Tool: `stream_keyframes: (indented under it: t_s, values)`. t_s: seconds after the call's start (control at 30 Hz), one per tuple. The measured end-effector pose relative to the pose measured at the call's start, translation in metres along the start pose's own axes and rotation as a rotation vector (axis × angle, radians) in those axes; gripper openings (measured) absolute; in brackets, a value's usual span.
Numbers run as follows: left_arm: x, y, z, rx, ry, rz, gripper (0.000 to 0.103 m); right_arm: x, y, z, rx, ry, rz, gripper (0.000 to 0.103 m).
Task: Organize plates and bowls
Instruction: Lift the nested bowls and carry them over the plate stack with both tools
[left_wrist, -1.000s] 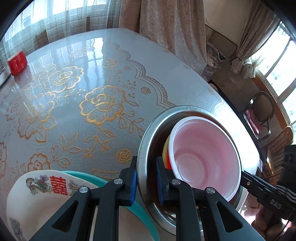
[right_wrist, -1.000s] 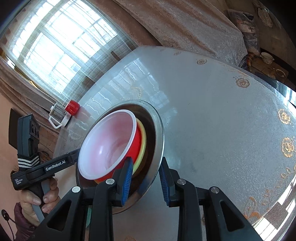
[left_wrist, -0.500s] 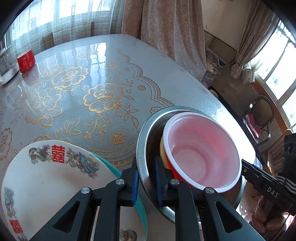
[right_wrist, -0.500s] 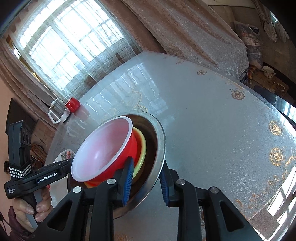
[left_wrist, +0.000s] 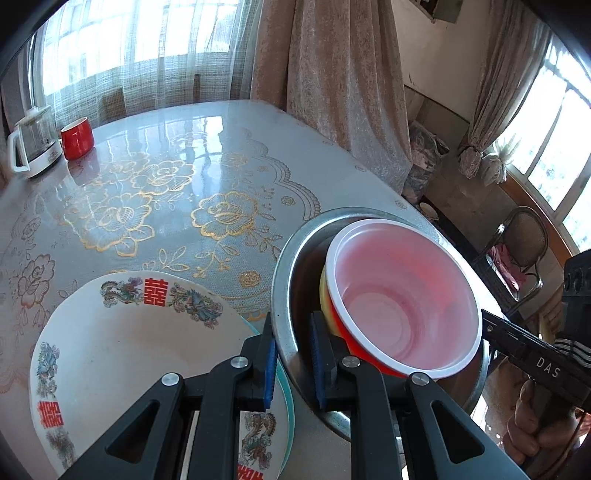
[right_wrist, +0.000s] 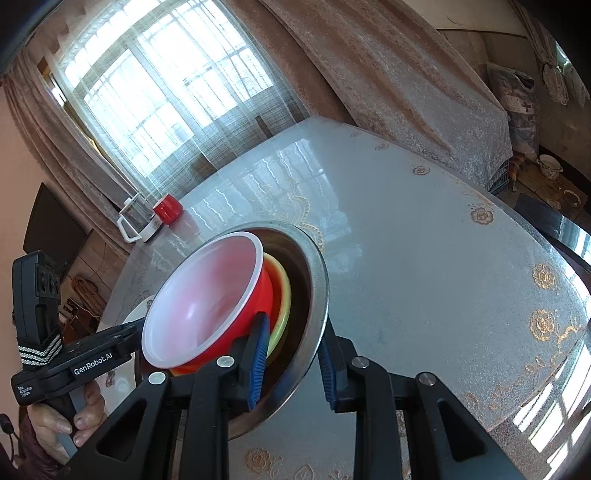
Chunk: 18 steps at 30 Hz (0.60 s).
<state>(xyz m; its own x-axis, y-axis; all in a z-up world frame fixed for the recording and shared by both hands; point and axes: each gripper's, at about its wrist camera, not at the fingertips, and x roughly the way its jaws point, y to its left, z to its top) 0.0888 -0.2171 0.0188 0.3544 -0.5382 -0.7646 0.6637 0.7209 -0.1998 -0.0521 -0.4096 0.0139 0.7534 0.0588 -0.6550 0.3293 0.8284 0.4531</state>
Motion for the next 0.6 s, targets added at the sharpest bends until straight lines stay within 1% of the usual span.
stream_keyframes:
  t_s: [0.17, 0.33, 0.5, 0.6]
  values:
    - [-0.027, 0.018, -0.002, -0.033, -0.050, 0.012, 0.017, -0.002, 0.021, 0.005, -0.038, -0.003, 0.039, 0.026]
    - [-0.058, 0.043, -0.006, -0.073, -0.107, 0.042, 0.017, 0.001, 0.053, 0.010, -0.100, 0.004, 0.089, 0.025]
    - [-0.083, 0.072, -0.017, -0.129, -0.143, 0.080, 0.017, 0.013, 0.089, 0.012, -0.161, 0.031, 0.146, 0.025]
    - [-0.091, 0.090, -0.028, -0.169, -0.152, 0.110, 0.017, 0.022, 0.109, 0.010, -0.193, 0.054, 0.177, 0.025]
